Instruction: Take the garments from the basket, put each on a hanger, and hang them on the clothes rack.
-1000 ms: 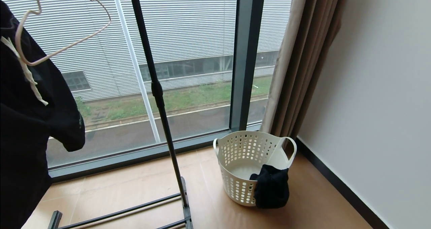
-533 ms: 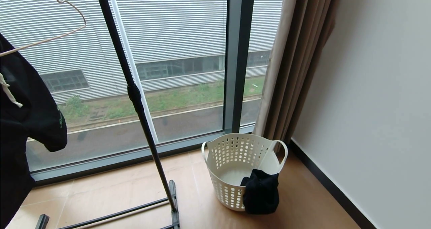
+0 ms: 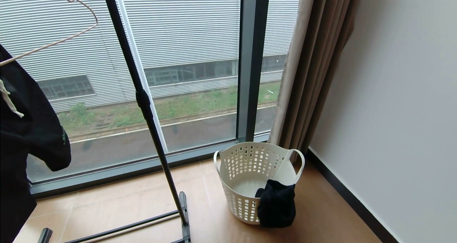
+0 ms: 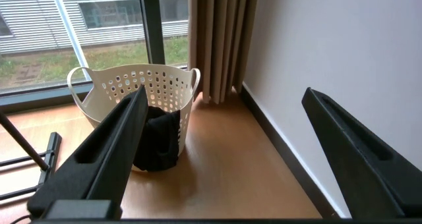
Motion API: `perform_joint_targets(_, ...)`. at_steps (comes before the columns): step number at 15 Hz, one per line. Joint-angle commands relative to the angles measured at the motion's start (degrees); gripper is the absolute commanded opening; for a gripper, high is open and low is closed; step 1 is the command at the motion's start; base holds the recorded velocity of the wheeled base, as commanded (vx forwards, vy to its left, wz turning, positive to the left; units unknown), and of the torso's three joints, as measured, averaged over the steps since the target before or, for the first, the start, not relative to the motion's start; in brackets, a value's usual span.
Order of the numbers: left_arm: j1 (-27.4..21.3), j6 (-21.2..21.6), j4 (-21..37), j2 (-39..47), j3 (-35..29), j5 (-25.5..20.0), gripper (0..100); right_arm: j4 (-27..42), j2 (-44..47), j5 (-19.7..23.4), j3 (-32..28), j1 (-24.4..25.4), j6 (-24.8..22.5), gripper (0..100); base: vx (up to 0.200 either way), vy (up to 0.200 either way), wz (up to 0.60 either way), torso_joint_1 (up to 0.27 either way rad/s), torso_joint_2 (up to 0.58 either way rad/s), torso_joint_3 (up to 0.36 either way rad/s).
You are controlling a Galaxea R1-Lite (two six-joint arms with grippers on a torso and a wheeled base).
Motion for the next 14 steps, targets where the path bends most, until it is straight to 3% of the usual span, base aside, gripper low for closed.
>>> perform_joint_targets(1,0.0,-0.1,0.0,0.0,0.0,0.0,100,0.0,0.1,0.1,0.0,0.0,0.1,100,0.000,0.000,0.00,0.000,0.00,0.000)
perform_joint_targets(8,0.0,0.0,0.0,0.0,0.0,0.0,100,0.2,0.1,0.2,-0.1,0.0,0.0,100,0.000,0.000,0.00,0.001,0.00,-0.009)
perform_joint_targets(14,0.0,0.0,0.0,0.0,-0.1,-0.1,100,0.2,2.0,0.2,-0.1,0.3,0.0,100,0.000,0.000,0.00,-0.002,0.00,-0.174)
